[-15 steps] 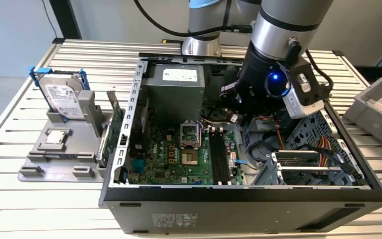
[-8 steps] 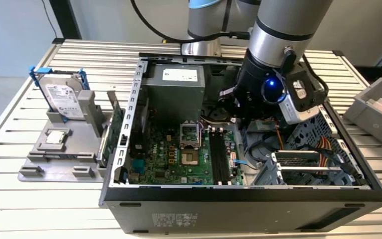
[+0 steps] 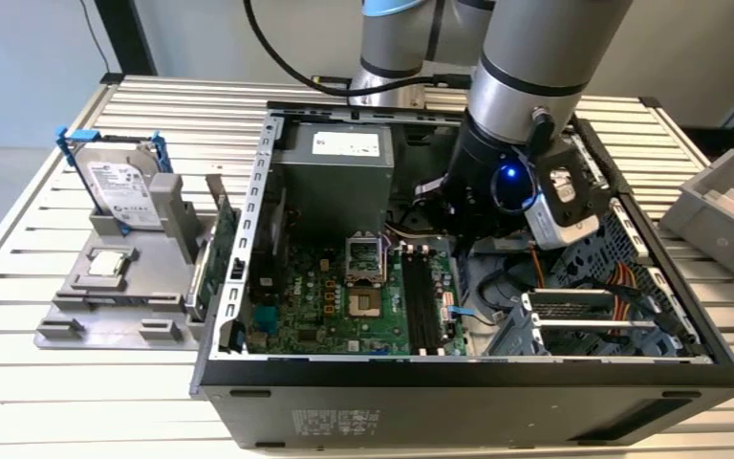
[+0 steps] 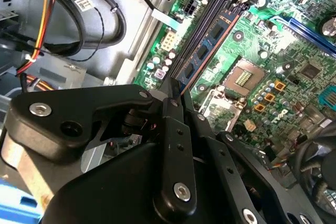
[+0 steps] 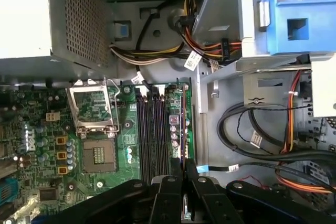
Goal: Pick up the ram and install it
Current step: 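Insert the ram into the slot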
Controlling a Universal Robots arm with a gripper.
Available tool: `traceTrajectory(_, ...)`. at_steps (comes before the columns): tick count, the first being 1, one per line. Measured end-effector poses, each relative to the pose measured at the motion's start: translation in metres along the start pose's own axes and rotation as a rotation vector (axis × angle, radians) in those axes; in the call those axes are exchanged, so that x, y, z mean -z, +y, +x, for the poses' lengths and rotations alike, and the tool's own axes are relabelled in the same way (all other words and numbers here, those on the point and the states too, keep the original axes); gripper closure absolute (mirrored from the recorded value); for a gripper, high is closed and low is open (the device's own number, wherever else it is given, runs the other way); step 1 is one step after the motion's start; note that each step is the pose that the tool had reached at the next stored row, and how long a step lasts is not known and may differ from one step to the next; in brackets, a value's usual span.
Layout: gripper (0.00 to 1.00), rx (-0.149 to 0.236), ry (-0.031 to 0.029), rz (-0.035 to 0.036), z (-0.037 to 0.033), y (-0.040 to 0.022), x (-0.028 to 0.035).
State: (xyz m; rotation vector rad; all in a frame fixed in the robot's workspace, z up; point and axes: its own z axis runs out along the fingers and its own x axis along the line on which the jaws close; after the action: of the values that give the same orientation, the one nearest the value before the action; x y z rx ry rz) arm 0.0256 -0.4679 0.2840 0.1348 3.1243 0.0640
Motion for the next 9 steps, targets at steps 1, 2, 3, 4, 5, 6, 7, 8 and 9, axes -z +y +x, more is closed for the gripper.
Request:
traceTrajectory(1,1.00,0.000,-0.0002,0.0022,0.0001,-0.0001,-0.0008)
traceTrajectory(2,1.00,0.000,-0.0004,0.0050,0.0002,-0.0001,-0.0014)
traceTrajectory(3,1.00,0.000,-0.0006,0.0070,0.0002,-0.0002,-0.0022)
traceTrajectory(4,1.00,0.000,-0.0019,0.0078,0.0002,-0.0002,-0.0038)
traceTrajectory(5,1.00,0.000,-0.0037,0.0076,0.0003,-0.0003,-0.0056)
traceTrajectory(6,1.00,0.000,-0.0052,0.0073,0.0002,-0.0003,-0.0072)
traceTrajectory(7,1.00,0.001,-0.0061,0.0074,0.0002,-0.0004,-0.0083)
traceTrajectory(8,1.00,0.004,-0.0071,0.0073,0.0003,-0.0004,-0.0093)
traceTrajectory(9,1.00,0.007,-0.0090,0.0071,0.0005,-0.0005,-0.0105)
